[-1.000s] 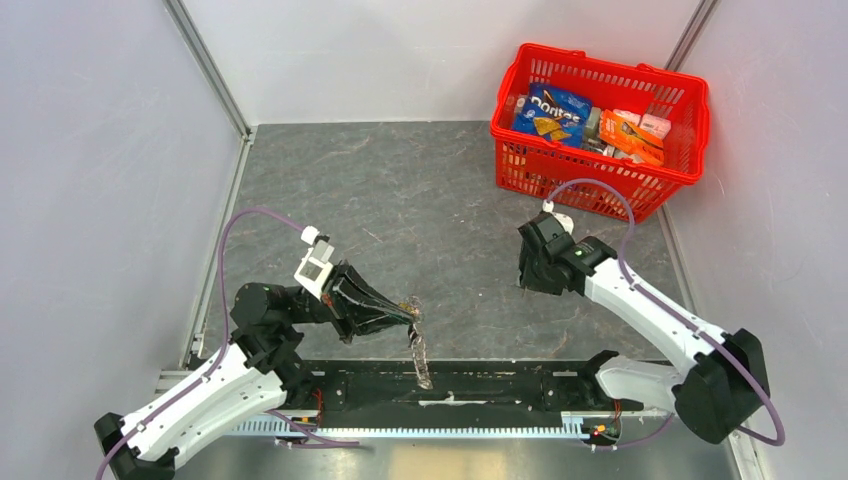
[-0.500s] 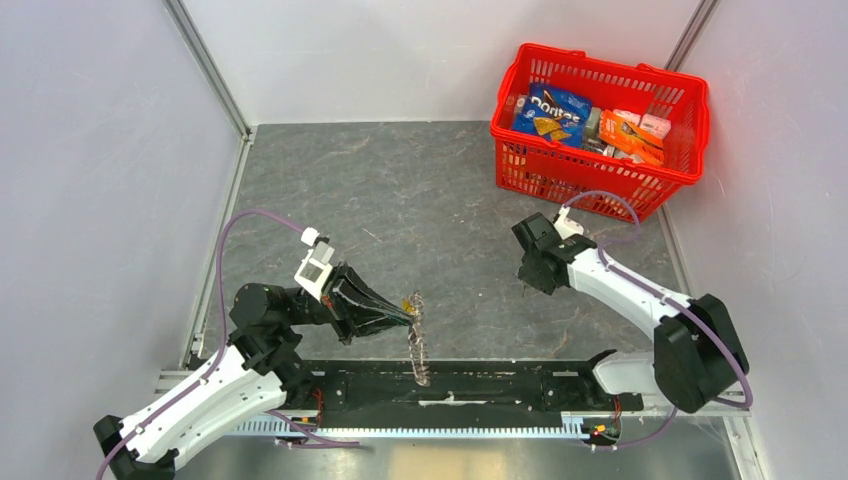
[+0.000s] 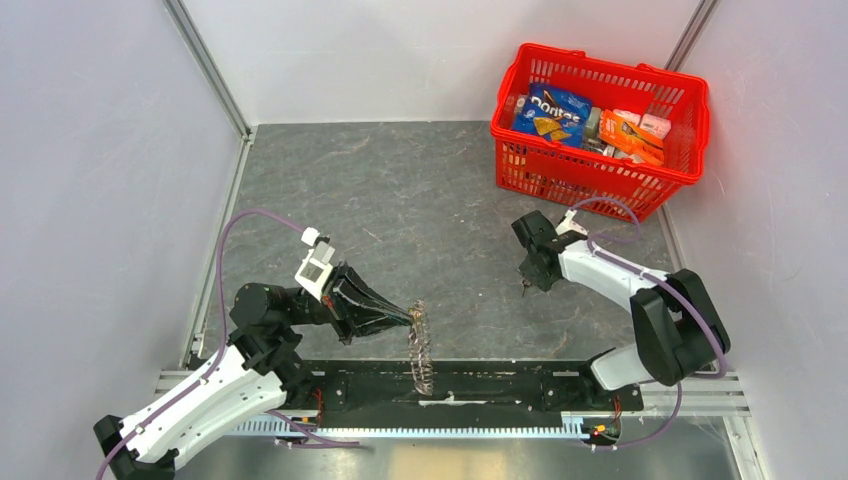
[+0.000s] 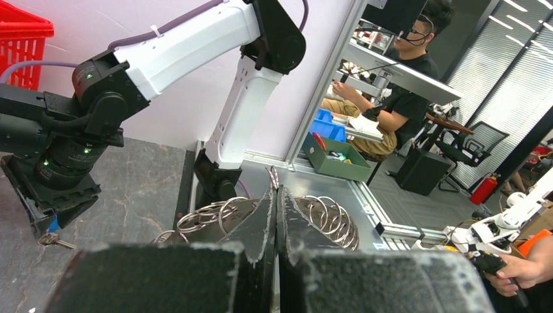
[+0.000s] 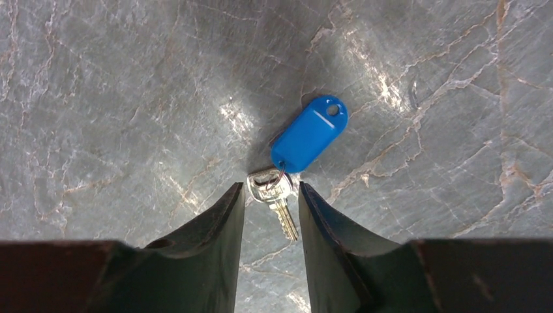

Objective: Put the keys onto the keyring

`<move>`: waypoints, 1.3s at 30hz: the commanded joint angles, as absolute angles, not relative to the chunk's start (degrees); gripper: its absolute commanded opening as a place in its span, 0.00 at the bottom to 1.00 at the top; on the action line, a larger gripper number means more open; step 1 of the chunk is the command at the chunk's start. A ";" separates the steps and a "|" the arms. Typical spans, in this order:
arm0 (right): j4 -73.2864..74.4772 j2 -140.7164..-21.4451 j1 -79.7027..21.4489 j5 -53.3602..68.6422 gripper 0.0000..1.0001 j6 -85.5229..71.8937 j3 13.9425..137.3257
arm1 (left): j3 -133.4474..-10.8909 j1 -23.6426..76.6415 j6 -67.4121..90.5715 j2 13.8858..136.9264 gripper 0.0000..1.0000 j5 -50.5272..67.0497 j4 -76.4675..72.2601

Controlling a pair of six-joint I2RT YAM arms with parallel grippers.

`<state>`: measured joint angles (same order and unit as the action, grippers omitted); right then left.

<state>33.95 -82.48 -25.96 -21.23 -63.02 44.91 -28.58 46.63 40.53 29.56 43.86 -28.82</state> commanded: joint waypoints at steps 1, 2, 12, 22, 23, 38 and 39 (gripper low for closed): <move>31.47 -83.99 -25.01 -22.81 0.42 -64.94 44.82 | -30.85 46.85 38.94 29.32 0.02 43.50 -30.85; 31.46 -84.32 -24.89 -22.80 0.41 -64.81 44.89 | -30.90 46.84 38.94 29.32 0.02 43.46 -30.85; 31.05 -83.72 -24.24 -22.43 0.18 -64.05 44.66 | -30.78 46.85 38.94 29.54 0.02 43.50 -30.95; 31.11 -80.60 -24.24 -20.55 0.00 -61.65 43.74 | -30.85 46.84 38.94 29.48 0.02 43.51 -30.85; 31.20 -79.11 -24.24 -20.08 0.00 -60.89 43.52 | -30.86 46.85 38.94 29.45 0.02 43.51 -30.74; 38.77 -51.88 -24.17 2.25 0.00 -34.64 52.24 | -32.51 46.85 41.45 31.59 0.02 43.51 -32.67; 39.22 -51.33 -24.21 4.75 0.00 -32.88 53.43 | -32.67 46.84 41.72 31.81 0.02 43.48 -32.91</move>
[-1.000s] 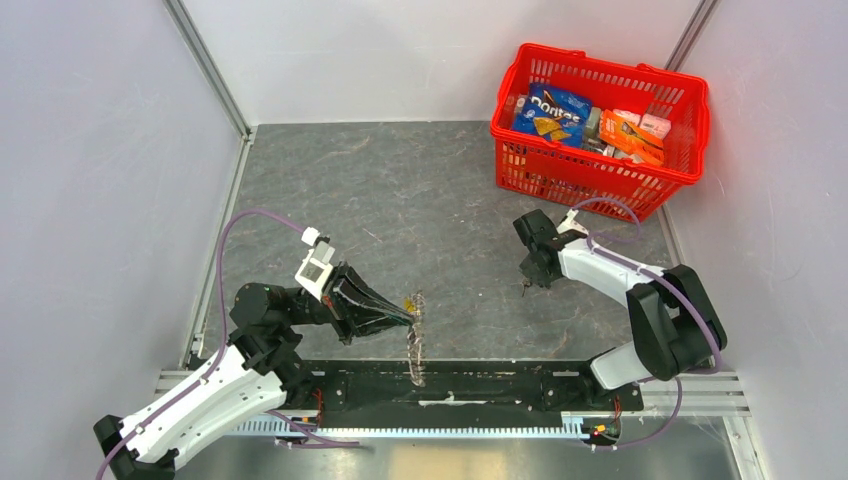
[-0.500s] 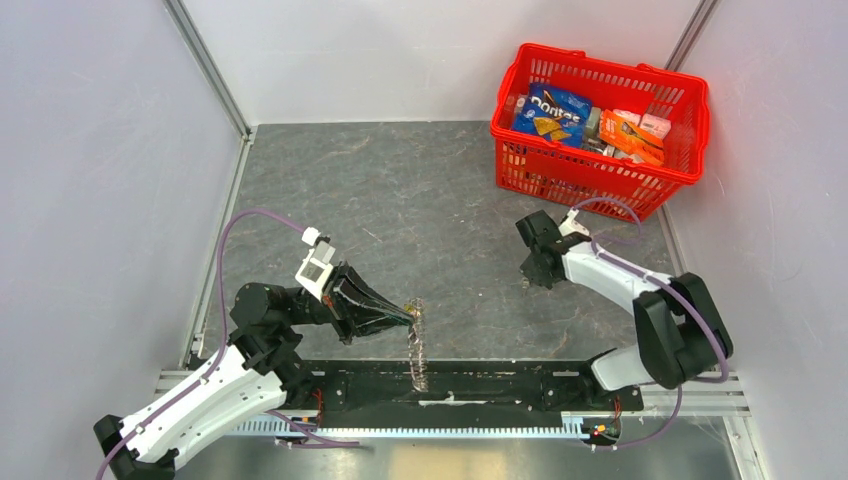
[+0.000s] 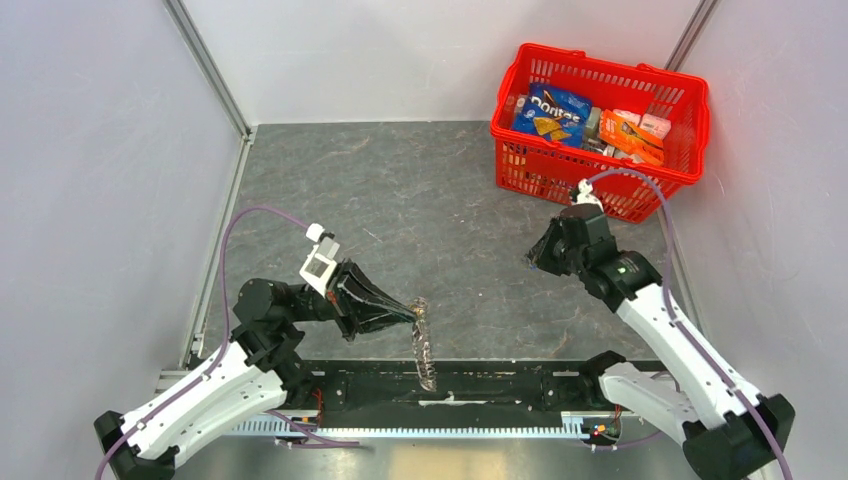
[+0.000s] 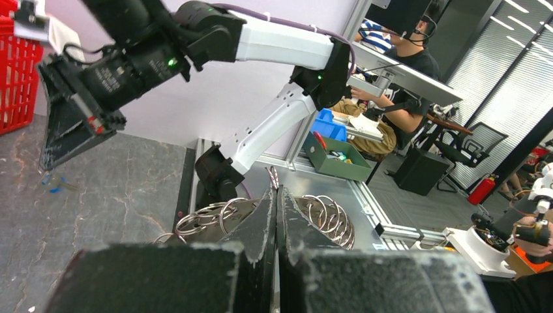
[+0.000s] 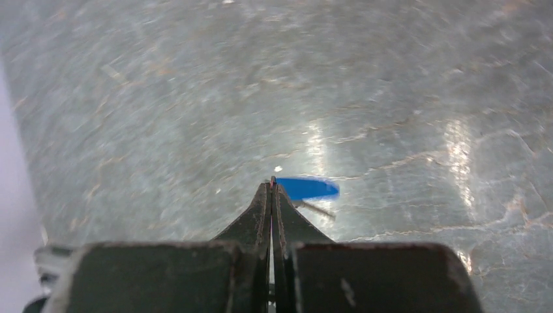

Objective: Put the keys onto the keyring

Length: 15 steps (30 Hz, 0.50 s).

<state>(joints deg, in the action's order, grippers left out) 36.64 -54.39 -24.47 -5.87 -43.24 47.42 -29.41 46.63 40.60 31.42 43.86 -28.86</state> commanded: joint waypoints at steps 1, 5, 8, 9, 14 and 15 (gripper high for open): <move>39.29 -51.00 -24.19 7.59 0.00 -30.67 54.58 | -32.84 46.85 42.04 31.96 0.02 43.39 -33.03; 41.81 -51.72 -24.25 18.95 0.00 -24.13 60.37 | -33.83 46.85 43.44 33.17 0.02 44.09 -33.32; 43.84 -51.95 -24.16 27.40 0.00 -19.25 64.65 | -34.35 46.85 43.83 33.42 0.02 44.30 -33.34; 44.61 -52.03 -24.22 30.40 0.00 -17.64 66.12 | -34.70 46.85 43.86 33.45 0.02 44.45 -33.31; 44.71 -52.31 -24.31 41.62 0.00 -13.46 71.31 | -36.91 46.85 44.01 34.59 0.02 46.04 -33.32; 44.26 -52.41 -24.29 43.31 0.00 -13.16 72.01 | -37.24 46.85 44.18 34.85 0.02 46.44 -33.42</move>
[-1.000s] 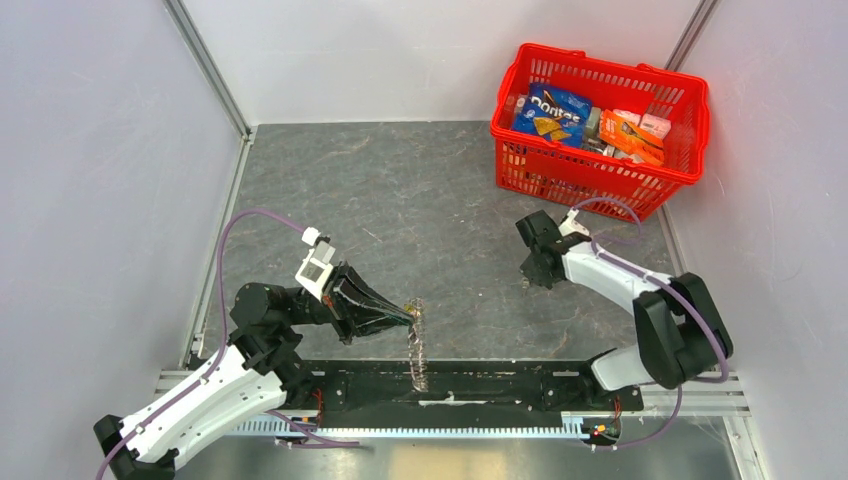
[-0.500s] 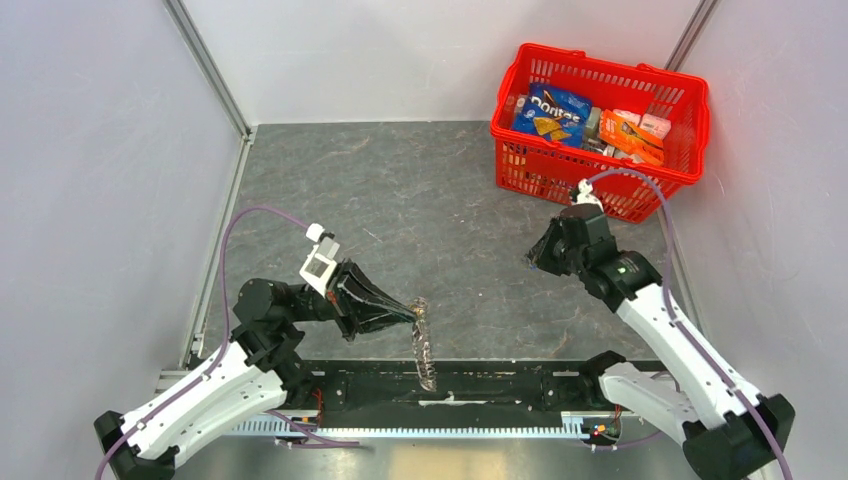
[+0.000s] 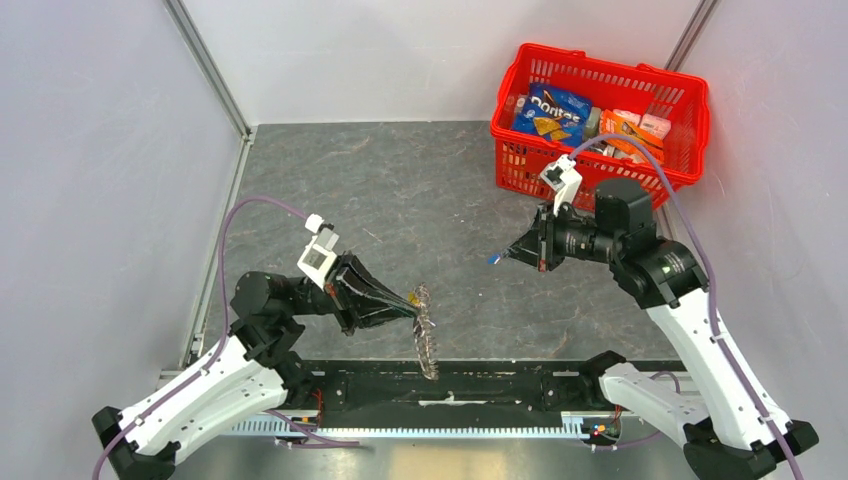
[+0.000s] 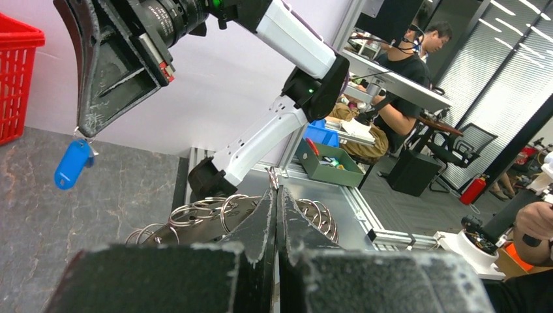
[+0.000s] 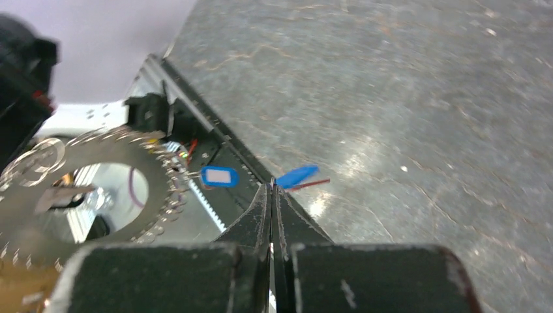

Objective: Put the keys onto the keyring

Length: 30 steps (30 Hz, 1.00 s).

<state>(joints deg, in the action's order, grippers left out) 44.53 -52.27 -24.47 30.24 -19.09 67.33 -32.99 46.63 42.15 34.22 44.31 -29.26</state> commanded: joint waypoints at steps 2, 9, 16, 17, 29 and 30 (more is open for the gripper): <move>42.73 -52.57 -24.36 47.24 0.00 -13.02 73.56 | -37.69 46.85 45.00 35.49 0.02 47.05 -34.38; 41.62 -53.88 -25.83 55.63 0.00 -10.57 78.50 | -38.10 46.85 49.13 37.63 0.02 48.51 -39.58; 39.73 -55.86 -33.93 54.23 0.00 -9.30 79.36 | -38.23 46.86 50.52 39.26 0.02 48.74 -41.72; 39.81 -56.32 -35.71 53.23 0.00 -8.69 79.52 | -38.24 46.85 50.73 39.50 0.02 48.69 -42.03; 39.89 -58.59 -41.57 54.79 0.00 -2.73 81.31 | -37.68 46.86 55.06 43.21 0.02 50.20 -48.85; 39.98 -58.91 -41.64 55.18 0.00 -2.40 81.66 | -37.64 46.93 55.11 43.35 0.02 50.28 -49.00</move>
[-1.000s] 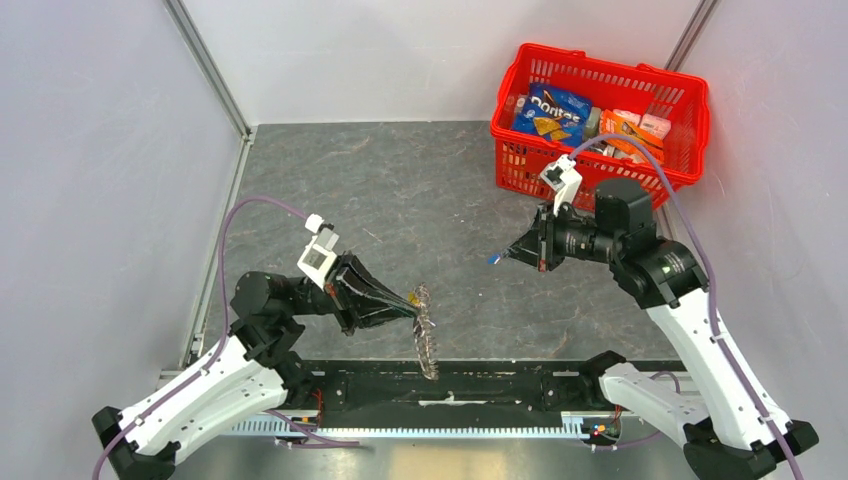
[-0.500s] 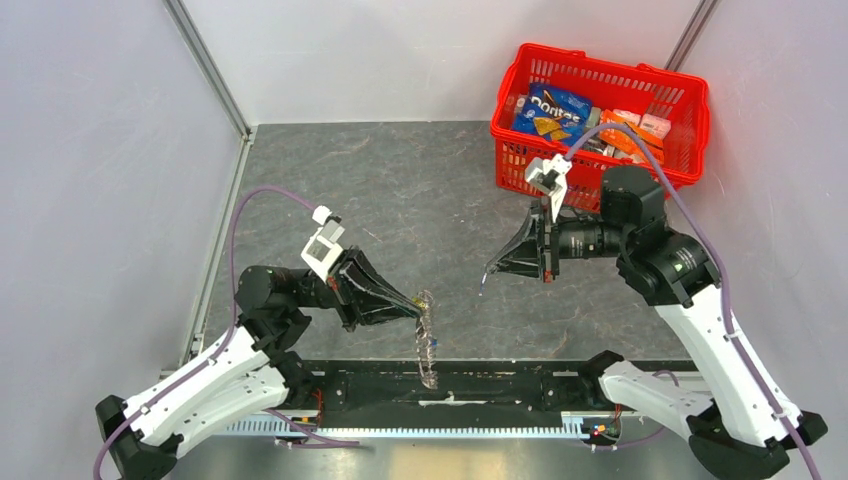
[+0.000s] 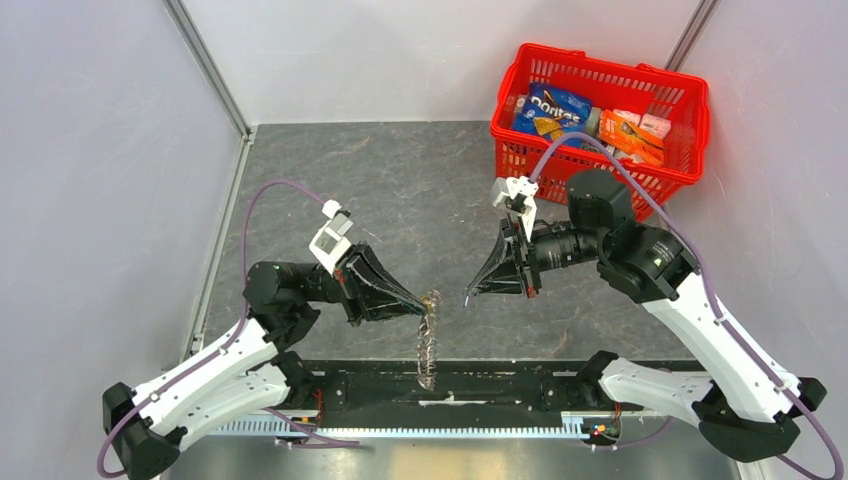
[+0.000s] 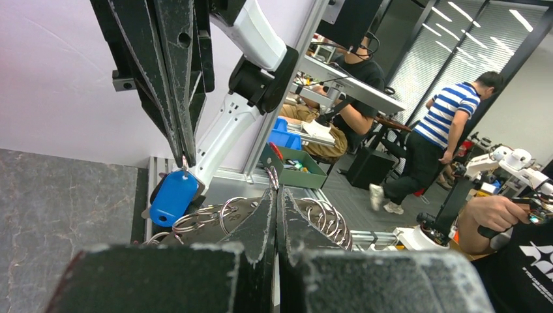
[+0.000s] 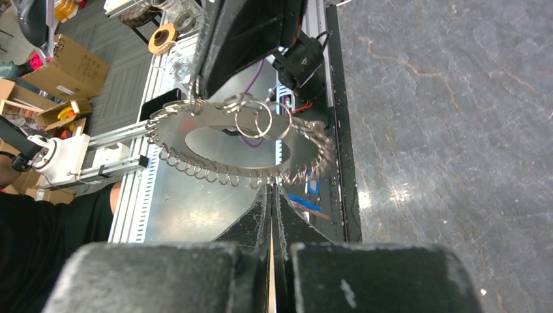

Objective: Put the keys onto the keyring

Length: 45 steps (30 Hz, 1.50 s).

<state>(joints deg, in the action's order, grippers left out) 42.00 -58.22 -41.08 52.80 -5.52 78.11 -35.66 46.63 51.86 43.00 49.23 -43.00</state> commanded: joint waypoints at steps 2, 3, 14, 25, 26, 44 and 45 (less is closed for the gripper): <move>40.16 -59.55 -41.78 56.33 0.00 -2.11 82.31 | -37.63 46.93 55.11 43.59 0.02 50.41 -49.06; 40.10 -59.83 -41.83 56.90 0.00 -2.04 82.64 | -37.62 46.93 55.11 43.70 0.02 50.45 -49.04; 39.46 -62.76 -44.39 59.92 0.00 -1.49 85.67 | -38.06 46.93 54.92 44.81 0.02 50.54 -49.04; 41.07 -65.10 -47.38 60.12 0.00 2.08 88.06 | -37.97 46.95 55.49 45.51 0.02 50.67 -49.55; 41.25 -65.36 -47.58 59.91 0.00 2.32 88.35 | -37.89 47.02 55.68 45.52 0.02 50.63 -49.72; 44.91 -68.49 -53.41 55.02 0.00 5.84 92.89 | -37.75 47.15 56.33 45.44 0.02 51.21 -50.01; 45.06 -68.53 -53.59 54.74 0.00 5.96 93.11 | -37.79 47.20 56.38 45.39 0.02 51.24 -50.01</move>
